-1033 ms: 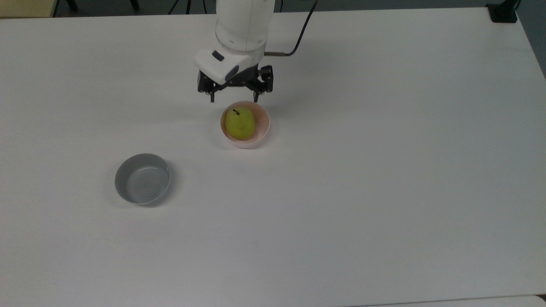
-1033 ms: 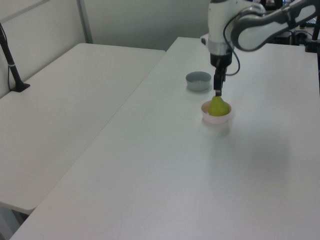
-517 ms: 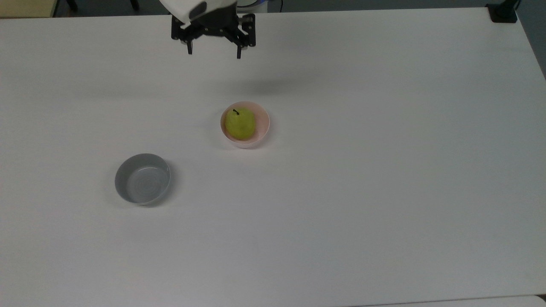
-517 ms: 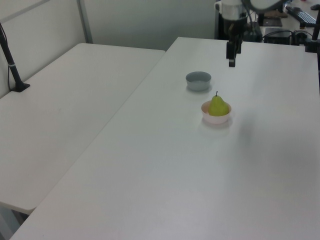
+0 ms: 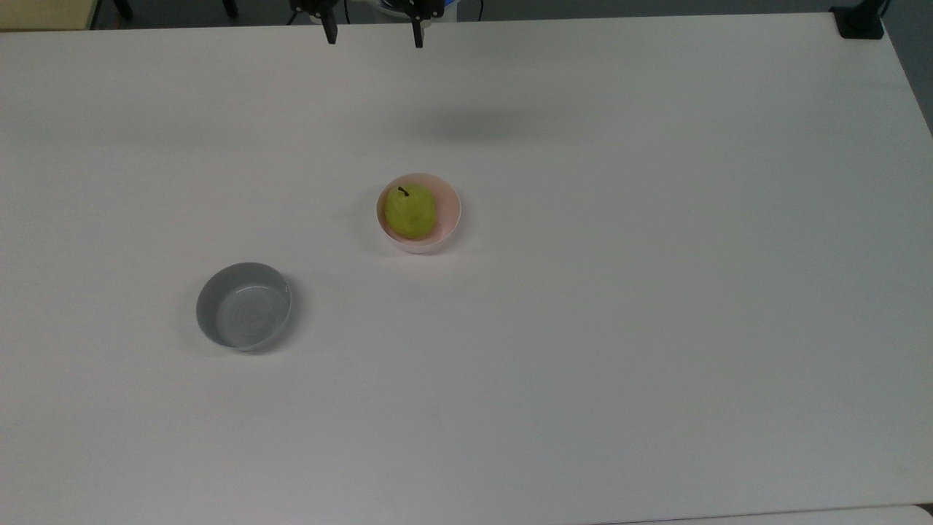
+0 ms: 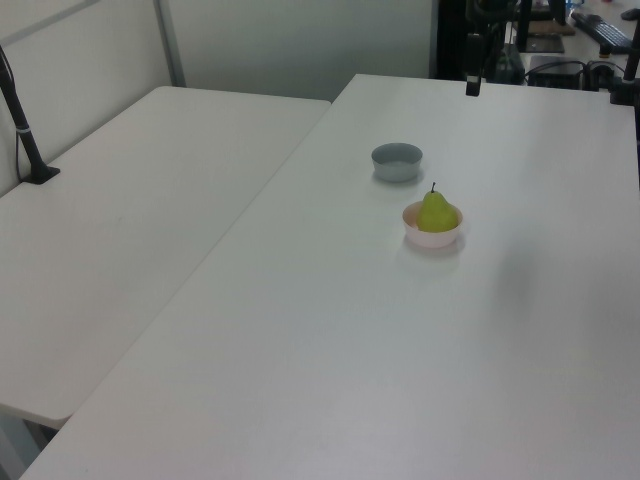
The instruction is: Place the pear in the bowl
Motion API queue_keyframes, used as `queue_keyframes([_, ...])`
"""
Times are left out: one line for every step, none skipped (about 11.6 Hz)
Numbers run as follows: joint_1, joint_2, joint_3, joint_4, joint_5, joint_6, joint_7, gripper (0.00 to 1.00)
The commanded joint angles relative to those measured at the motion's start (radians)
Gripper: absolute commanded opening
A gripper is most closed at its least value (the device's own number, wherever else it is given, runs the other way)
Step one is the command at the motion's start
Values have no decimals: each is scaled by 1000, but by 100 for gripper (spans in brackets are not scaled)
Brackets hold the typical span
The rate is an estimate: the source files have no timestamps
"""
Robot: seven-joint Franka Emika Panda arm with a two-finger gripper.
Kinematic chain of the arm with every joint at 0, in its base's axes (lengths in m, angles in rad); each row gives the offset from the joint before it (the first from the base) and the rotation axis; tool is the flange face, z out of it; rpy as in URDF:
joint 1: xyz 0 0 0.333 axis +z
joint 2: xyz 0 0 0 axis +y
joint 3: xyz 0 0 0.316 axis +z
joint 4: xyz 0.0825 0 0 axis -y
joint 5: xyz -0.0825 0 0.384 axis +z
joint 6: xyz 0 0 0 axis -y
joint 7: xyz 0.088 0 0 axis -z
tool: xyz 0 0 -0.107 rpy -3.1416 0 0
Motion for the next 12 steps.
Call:
queue_keyframes([-3, -10, -30, -1, 63, -10, -174, 100])
queue_keyframes([-1, -10, -64, 2, 89, -7, -243, 100])
queue_keyframes([0, -10, -81, 2, 93, 6, -297, 100])
queue_keyframes([0, -9, -81, 2, 89, 22, -326, 100])
queue_keyframes([5, -7, -82, 2, 84, 32, -328, 100])
queue_keyframes([14, -7, -95, 2, 81, 33, -326, 100])
queue_keyframes([23, -6, -107, 2, 80, 33, -323, 100])
queue_keyframes([35, -4, -109, 2, 78, 34, -319, 100])
queue_keyframes([45, -3, -121, 2, 60, 33, -317, 100])
queue_keyframes([58, -1, -127, 4, 48, 33, -316, 100])
queue_keyframes([59, 3, -127, 7, 40, 34, -314, 100])
queue_keyframes([59, 3, -127, 8, 40, 34, -314, 100])
